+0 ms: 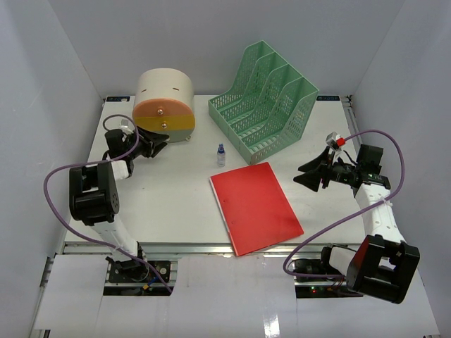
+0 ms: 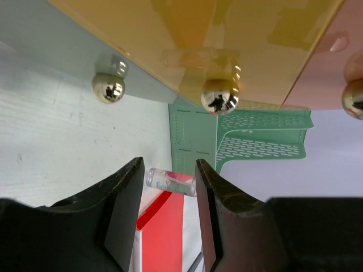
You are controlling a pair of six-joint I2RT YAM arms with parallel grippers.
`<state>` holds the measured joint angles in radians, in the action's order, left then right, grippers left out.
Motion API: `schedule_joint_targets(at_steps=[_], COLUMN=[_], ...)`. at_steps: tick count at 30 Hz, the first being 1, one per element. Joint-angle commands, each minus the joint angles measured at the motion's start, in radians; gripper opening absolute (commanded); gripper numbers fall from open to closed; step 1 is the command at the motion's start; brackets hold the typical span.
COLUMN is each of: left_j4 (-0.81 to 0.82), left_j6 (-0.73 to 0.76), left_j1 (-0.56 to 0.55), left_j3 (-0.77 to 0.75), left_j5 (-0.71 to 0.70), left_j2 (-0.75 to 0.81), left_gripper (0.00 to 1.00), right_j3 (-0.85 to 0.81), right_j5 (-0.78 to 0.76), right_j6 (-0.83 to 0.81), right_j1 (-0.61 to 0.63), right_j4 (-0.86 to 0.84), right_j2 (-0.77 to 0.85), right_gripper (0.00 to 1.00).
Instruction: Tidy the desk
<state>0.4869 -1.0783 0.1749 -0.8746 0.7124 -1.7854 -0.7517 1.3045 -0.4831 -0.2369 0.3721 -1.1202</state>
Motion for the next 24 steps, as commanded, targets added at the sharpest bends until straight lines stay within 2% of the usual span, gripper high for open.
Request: schedule_joint_targets(at_steps=[1,17,21,24], left_j4=[0.072,0.032,0.066,0.09], left_j6=[0.014,-0.001,-0.034,-0.061], left_j1=[0.002,0.002,0.001,0.001], left_j3=[-0.06,-0.166,-0.159,-0.154], left_j5=[0.015,-0.074,-0.094,-0.105], left_j2=[-0.053,-0.202,-0.221,-0.234], left_gripper=[0.51,0.58,0.57,0.52], right_j3=[-0.024,-0.03,-0.032,-0.032], right_j5=[0.016,0.014,0.012,0.01], right_j6=[-0.017,-0.014,-0.014,-0.014], right_j1=[-0.009,-0.01,-0.01,-0.012], right_j4=[0.004,0.004,0.004,0.002], right_j2=[0.0,-0.025,-0.029,-0.03], right_gripper=[0.64,0.64,0.64,0.64])
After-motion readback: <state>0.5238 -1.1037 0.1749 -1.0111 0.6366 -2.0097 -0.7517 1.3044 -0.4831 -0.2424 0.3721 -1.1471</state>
